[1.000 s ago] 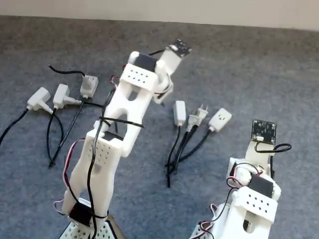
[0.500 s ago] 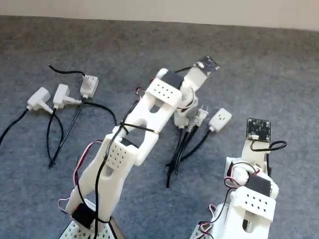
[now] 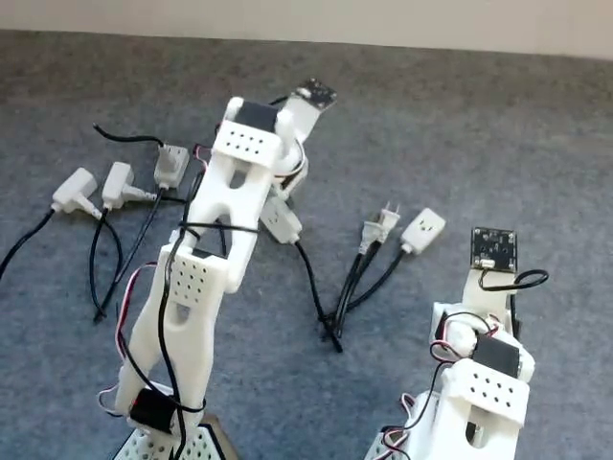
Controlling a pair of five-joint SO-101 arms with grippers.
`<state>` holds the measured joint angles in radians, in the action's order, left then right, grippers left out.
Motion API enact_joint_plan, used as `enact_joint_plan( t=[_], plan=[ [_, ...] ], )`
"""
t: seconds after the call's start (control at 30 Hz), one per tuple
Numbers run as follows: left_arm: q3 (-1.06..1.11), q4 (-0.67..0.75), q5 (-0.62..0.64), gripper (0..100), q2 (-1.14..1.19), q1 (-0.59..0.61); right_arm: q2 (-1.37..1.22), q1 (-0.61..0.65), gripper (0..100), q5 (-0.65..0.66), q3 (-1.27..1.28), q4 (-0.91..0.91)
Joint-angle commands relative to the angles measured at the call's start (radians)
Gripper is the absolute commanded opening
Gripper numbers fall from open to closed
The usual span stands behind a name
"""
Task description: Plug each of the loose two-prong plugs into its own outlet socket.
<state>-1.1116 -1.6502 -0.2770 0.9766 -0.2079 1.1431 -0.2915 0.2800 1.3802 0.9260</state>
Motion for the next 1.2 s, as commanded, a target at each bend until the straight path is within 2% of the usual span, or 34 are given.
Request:
enact_joint_plan(
  t=[0.0, 0.17, 0.33, 0.43, 0.6, 0.77, 0.97, 1.07, 1.17],
  plan=[
    [-0.111, -0.129, 0.014, 21, -0.107, 0.015, 0.016, 0.008, 32.4, 0.009, -0.016, -0.015],
    [0.027, -0.127, 0.014, 21, -0.22, 0.071, 0.016, 0.041, 32.4, 0.009, -0.016, -0.015],
    [0.341, -0.124, 0.012, 21, -0.418, 0.088, 0.012, 0.059, 32.4, 0.009, -0.015, -0.015],
    [0.51, -0.112, 0.012, 21, -0.527, 0.056, 0.012, 0.061, 32.4, 0.009, -0.015, -0.013],
    [0.751, 0.112, 0.048, 22, -0.639, 0.024, 0.013, 0.062, 32.4, 0.003, -0.004, -0.015],
    [0.937, 0.368, 0.048, 22, -0.645, -0.008, 0.016, 0.12, 32.4, 0.003, 0.016, -0.016],
    [1.11, 0.621, 0.048, 22, -0.645, -0.018, 0.016, 0.125, 32.4, 0.005, 0.016, -0.016],
    [1.184, 0.701, 0.044, 21, -0.645, 0.016, 0.016, 0.127, 32.4, 0.006, 0.016, -0.016],
    [1.214, 0.715, 0.041, 21, -0.645, 0.058, 0.016, 0.127, 32.4, 0.006, 0.016, -0.016]
  ],
)
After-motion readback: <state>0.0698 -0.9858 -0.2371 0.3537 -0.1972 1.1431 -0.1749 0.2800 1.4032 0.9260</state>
